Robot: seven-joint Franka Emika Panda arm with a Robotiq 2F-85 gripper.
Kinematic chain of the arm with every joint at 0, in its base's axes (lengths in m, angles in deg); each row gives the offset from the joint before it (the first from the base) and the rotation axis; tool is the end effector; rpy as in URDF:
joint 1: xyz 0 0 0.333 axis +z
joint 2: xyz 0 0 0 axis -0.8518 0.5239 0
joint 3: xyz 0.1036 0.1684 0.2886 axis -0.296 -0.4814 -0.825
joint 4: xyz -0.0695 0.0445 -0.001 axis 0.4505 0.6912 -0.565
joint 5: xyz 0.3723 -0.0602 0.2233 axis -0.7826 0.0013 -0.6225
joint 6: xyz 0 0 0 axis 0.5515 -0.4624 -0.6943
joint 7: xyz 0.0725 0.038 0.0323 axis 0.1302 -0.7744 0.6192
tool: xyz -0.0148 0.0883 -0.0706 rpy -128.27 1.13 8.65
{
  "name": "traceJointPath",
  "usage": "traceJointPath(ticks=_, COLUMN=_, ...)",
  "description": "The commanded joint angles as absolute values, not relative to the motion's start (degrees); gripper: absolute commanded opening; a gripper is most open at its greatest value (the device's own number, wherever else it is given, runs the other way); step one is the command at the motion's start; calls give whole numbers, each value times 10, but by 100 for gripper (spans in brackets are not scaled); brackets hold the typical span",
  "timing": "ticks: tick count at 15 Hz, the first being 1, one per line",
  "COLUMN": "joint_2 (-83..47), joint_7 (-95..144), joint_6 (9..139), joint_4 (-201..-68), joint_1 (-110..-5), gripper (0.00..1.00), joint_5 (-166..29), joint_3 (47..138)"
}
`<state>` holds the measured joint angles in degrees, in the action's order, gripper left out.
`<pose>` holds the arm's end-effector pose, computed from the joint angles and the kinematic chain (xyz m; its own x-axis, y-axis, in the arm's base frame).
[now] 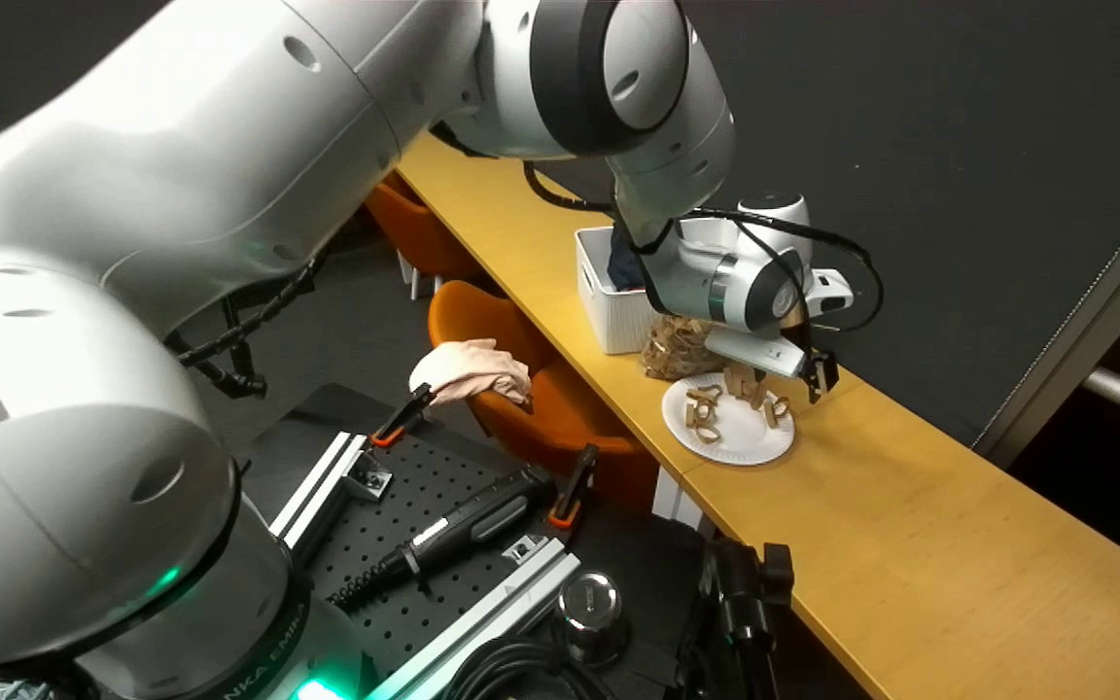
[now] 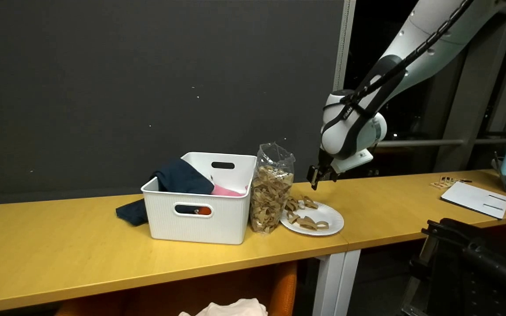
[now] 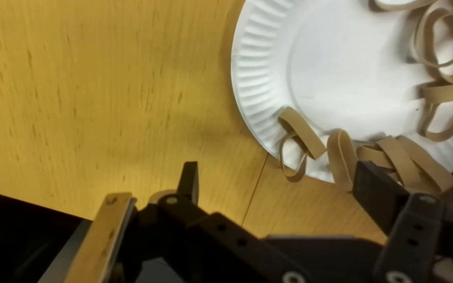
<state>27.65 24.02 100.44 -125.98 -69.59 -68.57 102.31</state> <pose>0.7197 -0.2912 0.0402 0.9191 -0.2816 0.2756 -0.3431 -0.9159 0.2085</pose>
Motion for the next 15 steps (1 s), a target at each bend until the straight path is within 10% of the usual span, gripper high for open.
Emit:
traceJointPath(ticks=1, joint_2=363, joint_7=261, joint_6=1004, joint_4=-1137, joint_1=-716, gripper=100, joint_5=-686, joint_3=1012)
traceJointPath(ticks=15, joint_2=441, joint_7=308, joint_6=993, joint_4=-1028, joint_1=-713, gripper=100, joint_5=-687, joint_3=966)
